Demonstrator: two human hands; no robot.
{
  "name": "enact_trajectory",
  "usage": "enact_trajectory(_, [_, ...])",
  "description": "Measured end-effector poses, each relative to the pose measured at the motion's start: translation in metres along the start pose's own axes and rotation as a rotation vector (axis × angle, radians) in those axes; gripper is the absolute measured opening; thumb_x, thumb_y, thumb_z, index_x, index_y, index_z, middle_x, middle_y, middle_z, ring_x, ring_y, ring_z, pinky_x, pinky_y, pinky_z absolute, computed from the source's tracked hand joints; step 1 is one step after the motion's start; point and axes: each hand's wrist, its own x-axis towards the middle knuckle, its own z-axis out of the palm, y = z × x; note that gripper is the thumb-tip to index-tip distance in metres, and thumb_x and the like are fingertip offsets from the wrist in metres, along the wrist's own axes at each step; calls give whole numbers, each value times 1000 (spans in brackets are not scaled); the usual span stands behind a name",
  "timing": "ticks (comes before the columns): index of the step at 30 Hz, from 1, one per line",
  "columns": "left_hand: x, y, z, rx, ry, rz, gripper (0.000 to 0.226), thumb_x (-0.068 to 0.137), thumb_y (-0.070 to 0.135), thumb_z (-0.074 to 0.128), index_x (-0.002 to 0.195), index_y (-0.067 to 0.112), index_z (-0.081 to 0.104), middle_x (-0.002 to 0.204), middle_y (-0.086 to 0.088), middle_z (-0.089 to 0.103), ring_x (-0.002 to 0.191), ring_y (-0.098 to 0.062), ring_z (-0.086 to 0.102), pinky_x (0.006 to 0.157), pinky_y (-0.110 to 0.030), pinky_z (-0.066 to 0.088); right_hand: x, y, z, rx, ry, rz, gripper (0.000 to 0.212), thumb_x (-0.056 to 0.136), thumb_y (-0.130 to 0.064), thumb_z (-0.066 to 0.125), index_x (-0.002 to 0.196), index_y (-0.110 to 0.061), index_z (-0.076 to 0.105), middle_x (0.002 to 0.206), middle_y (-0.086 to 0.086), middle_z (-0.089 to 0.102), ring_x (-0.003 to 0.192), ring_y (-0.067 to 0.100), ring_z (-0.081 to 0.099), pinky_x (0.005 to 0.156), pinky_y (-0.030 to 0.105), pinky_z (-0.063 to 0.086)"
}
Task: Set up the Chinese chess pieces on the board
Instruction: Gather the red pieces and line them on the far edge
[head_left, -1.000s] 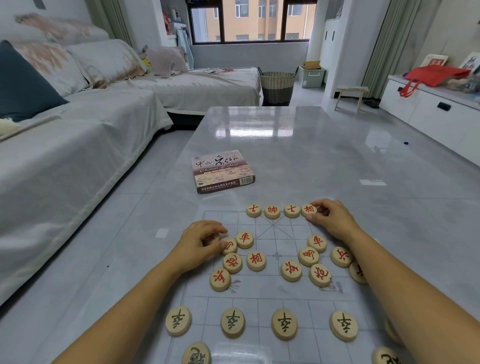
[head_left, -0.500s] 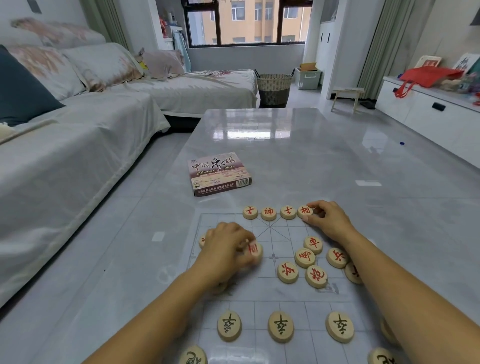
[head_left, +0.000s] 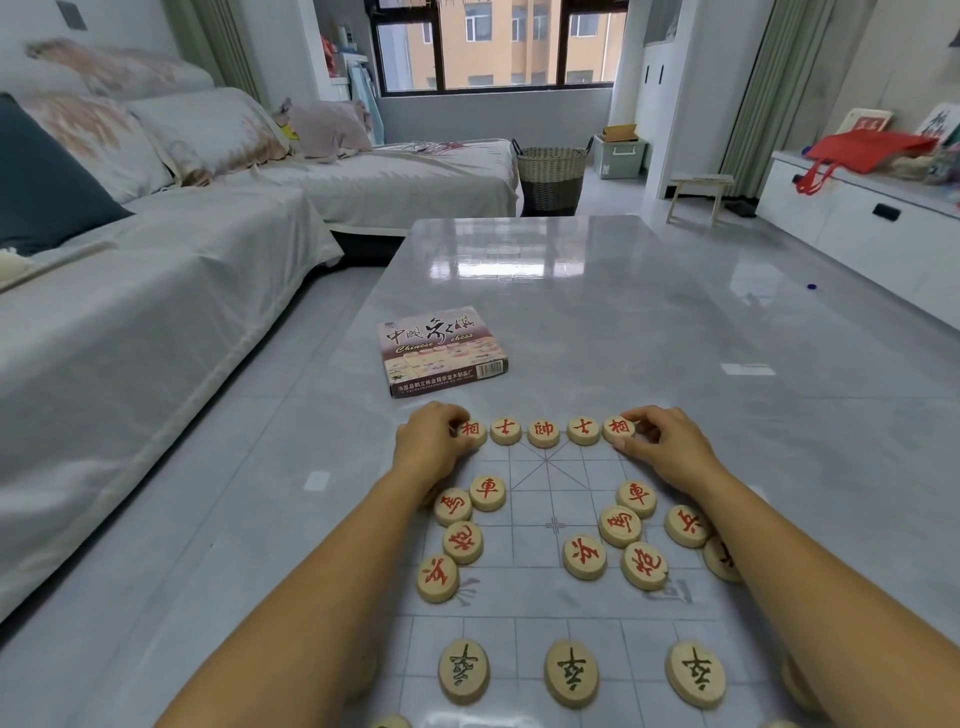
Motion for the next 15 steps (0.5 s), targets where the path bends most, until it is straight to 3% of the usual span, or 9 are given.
enact_trajectory(15, [3, 4, 2, 49, -2, 5, 35, 84, 28, 64, 116, 16, 60, 116, -6, 61, 104, -23, 56, 93, -44, 48, -3, -3, 0, -15, 8, 4, 41, 84, -38, 62, 121, -22, 55, 118, 8, 52, 109, 25, 50, 97, 47, 42])
